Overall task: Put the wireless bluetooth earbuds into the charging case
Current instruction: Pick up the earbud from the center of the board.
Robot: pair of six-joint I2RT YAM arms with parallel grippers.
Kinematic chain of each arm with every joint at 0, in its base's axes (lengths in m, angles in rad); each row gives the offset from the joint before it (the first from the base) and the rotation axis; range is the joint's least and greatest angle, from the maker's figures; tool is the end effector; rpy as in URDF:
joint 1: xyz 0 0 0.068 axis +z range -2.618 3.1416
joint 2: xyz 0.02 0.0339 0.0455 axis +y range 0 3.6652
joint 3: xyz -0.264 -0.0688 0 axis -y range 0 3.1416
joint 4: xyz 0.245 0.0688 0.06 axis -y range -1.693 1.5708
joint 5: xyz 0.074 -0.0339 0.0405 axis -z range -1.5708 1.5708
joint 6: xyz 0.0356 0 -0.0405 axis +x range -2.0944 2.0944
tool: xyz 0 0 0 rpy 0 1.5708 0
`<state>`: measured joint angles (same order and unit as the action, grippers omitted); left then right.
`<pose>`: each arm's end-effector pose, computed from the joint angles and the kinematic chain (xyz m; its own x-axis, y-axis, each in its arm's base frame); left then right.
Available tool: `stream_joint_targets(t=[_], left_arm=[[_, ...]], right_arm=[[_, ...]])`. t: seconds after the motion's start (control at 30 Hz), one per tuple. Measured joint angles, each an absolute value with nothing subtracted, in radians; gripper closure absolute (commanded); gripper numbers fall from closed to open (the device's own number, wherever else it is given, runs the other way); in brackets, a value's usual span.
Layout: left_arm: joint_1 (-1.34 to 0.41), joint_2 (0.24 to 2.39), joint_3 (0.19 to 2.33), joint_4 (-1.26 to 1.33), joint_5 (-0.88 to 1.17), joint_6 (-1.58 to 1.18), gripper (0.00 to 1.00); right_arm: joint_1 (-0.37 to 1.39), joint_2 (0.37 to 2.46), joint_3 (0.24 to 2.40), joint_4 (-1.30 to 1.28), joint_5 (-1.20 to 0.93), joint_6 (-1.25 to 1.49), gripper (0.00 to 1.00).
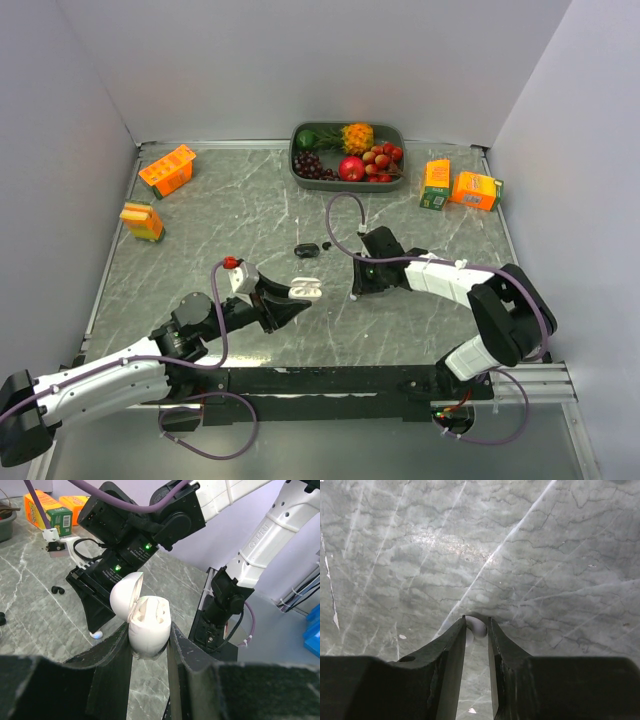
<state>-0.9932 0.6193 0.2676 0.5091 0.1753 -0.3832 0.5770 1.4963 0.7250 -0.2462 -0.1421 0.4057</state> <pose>0.0840 -0.1403 0.2558 -0.2642 -0.2689 -0.9262 0.8843 0.3157 -0.3439 0.2279 0.1544 0.1561 -0.8929 -0.1150 -0.4353 -0.2721 0.9082 0.3181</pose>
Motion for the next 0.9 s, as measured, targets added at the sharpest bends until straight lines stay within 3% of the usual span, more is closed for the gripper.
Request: stream_joint_targets(t=[0.07, 0.3, 0.5, 0.77, 0.9], left_arm=[[-0.995, 0.617, 0.268, 0.509, 0.175, -0.383, 0.99], [-1.003, 0.604, 0.264, 0.508, 0.167, -0.384, 0.99], [-1.006, 0.605, 0.264, 0.51, 0.165, -0.384, 0.99], [-1.013, 0.603, 0.263, 0.511, 0.146, -0.384, 0.99], [-1.018, 0.596, 0.252, 0.511, 0.125, -0.383, 0.99]], right_arm=[[0.576, 1.496, 0.721, -0.24, -0.144, 0.412, 0.7], [0.572, 1.491, 0.705, -0.221, -0.147, 0.434, 0.92], [0.573, 1.454, 0.67, -0.218, -0.2, 0.533, 1.0], [0.574, 1.305, 0.526, -0.096, -0.224, 0.82, 1.0], [0.576, 1.259, 0.482, -0.056, -0.183, 0.944, 0.91]])
